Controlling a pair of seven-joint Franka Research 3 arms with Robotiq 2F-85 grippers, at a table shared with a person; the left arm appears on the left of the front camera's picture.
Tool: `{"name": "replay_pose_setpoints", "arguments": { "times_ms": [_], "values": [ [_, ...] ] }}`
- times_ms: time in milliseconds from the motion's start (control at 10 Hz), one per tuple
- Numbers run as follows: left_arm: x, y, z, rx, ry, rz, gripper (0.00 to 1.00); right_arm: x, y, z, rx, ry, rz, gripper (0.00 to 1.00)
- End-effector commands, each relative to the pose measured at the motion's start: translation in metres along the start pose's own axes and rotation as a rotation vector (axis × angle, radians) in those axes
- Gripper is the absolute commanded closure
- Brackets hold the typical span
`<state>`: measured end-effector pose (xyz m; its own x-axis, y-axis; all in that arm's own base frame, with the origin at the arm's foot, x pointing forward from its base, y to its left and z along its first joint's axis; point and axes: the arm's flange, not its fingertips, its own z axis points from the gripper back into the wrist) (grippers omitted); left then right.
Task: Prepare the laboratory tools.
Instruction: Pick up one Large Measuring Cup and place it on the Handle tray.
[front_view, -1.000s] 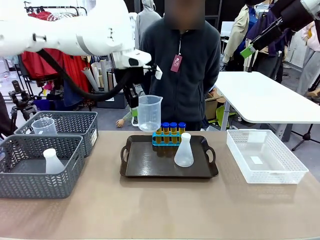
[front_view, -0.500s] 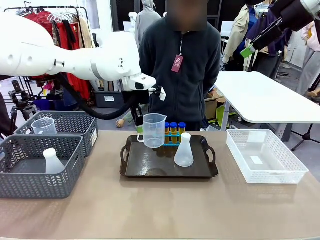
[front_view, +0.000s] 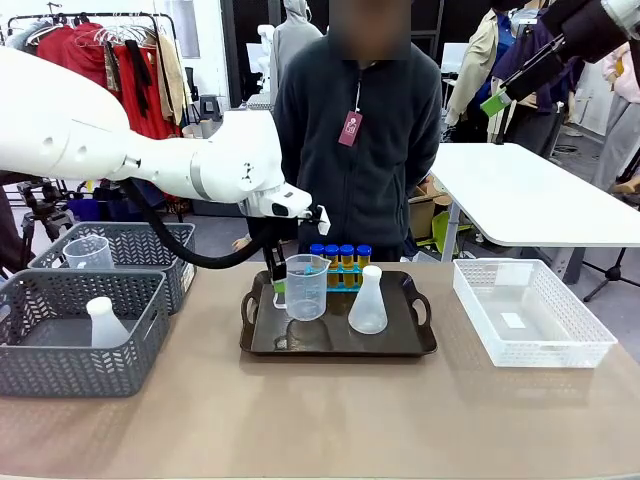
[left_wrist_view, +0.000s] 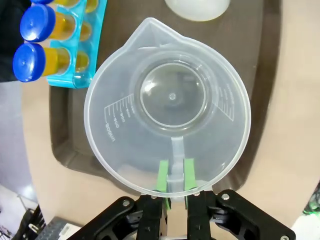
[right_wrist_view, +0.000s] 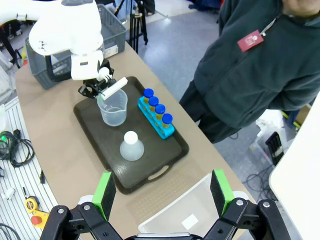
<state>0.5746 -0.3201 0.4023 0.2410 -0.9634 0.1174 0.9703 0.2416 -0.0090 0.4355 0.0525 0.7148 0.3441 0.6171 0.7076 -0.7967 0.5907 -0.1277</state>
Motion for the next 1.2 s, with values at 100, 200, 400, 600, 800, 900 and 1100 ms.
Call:
{"name": "replay_pose_setpoints", "arguments": {
  "times_ms": [100, 200, 400, 600, 800, 900, 1100],
  "values": [
    [-0.005, -0.005, -0.01, 0.07, 0.007, 0.007, 1.0, 0.0, 0.0, 0.001, 0.004, -0.006, 0.007, 0.0],
    [-0.006, -0.005, -0.013, 0.059, 0.013, 0.003, 1.0, 0.0, 0.0, 0.001, 0.004, -0.006, 0.007, 0.0],
    [-0.006, -0.006, -0.019, 0.043, 0.016, -0.006, 1.0, 0.0, 0.0, 0.001, 0.004, -0.006, 0.007, 0.0],
    [-0.005, -0.009, -0.018, 0.029, 0.01, -0.008, 0.76, 0.0, 0.0, 0.001, 0.004, -0.006, 0.007, 0.0],
    [-0.008, -0.006, -0.012, 0.006, -0.01, 0.023, 0.37, 0.0, 0.0, 0.001, 0.004, -0.006, 0.007, 0.0],
    [-0.008, -0.006, -0.011, 0.004, -0.016, 0.026, 0.18, 0.0, 0.0, 0.001, 0.004, -0.006, 0.007, 0.0],
    [-0.009, -0.007, -0.005, -0.007, -0.032, 0.047, 0.0, 0.0, 0.0, 0.001, 0.004, -0.006, 0.007, 0.0]
  ]
}}
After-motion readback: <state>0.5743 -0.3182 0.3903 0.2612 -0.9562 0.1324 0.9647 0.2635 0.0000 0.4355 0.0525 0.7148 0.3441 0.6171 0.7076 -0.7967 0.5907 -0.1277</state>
